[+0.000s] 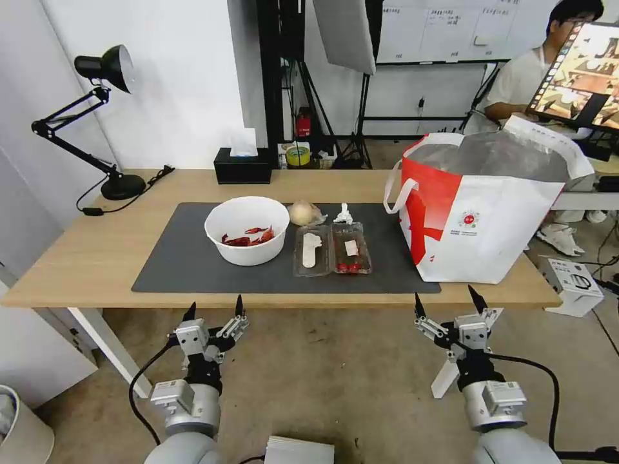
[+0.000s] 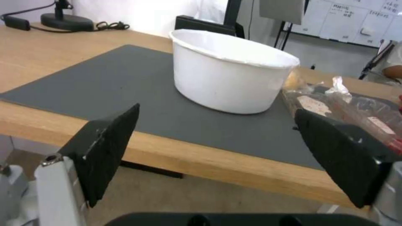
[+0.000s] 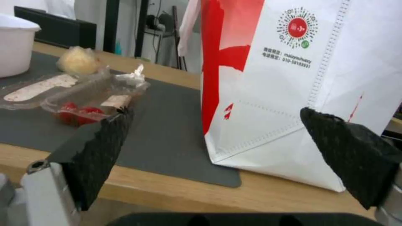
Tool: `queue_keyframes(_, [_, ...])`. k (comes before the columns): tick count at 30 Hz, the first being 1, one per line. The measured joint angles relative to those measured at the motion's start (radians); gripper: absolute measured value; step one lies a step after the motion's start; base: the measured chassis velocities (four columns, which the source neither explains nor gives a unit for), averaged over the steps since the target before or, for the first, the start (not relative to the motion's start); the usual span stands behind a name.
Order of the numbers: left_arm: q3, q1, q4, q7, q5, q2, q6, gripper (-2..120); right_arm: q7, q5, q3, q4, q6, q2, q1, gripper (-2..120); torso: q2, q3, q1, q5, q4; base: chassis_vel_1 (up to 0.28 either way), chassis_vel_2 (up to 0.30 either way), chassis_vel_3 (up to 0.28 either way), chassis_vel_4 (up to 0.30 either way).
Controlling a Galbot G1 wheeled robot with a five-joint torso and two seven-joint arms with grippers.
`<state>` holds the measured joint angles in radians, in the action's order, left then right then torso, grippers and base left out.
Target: Pick up the trash from the table and place it into the takeout bag.
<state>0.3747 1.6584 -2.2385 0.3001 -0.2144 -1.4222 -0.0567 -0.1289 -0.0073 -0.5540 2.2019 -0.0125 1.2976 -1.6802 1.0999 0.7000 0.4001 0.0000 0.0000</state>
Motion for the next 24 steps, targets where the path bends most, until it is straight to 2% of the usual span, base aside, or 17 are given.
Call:
queue_keyframes(18, [-0.004,0.006,-0.003,-0.003,-0.007,0.001,-0.004,100,-0.029,-0.026,0.008,-0.005,0.006,0.001,0.010,100,0.000,0.000,0.000,0.0000,0.0000,0.000,0.000,0.000,0.000])
queue_keyframes(24, [-0.015,-0.011,-0.015,0.034,-0.078,0.009,-0.062,100,-0.044,-0.047,0.021,-0.004,0.027,-0.004,0.018,100,0.000,0.000,0.000,0.0000,0.0001,0.000,0.000,0.000,0.000])
